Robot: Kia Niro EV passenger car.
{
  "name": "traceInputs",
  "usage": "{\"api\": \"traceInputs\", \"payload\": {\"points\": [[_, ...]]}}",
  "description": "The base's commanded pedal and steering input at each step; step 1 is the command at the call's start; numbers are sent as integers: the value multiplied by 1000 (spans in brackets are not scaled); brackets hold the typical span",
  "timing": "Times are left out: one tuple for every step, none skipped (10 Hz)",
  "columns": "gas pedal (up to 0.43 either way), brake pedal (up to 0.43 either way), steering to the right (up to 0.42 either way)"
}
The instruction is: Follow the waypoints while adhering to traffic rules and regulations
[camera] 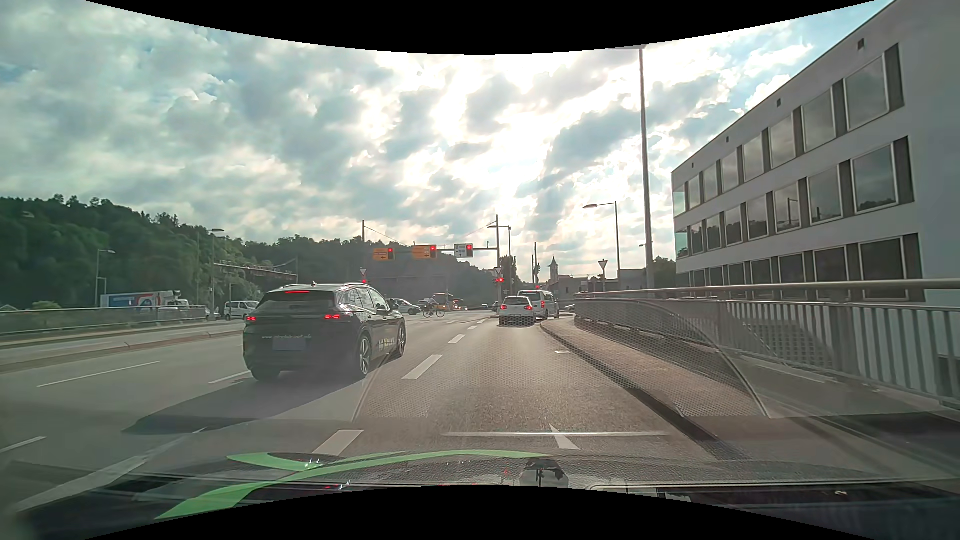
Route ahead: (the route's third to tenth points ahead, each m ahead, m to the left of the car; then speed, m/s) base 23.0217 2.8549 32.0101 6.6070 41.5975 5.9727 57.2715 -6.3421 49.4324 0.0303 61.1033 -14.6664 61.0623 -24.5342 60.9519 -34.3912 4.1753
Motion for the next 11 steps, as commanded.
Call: {"api": "traceInputs", "payload": {"points": [[8,0,0],[8,0,1],[8,0,1],[0,0,0],[0,0,1],[0,0,0],[0,0,0],[0,0,0],[0,0,1],[0,0,1],[0,0,1]]}}
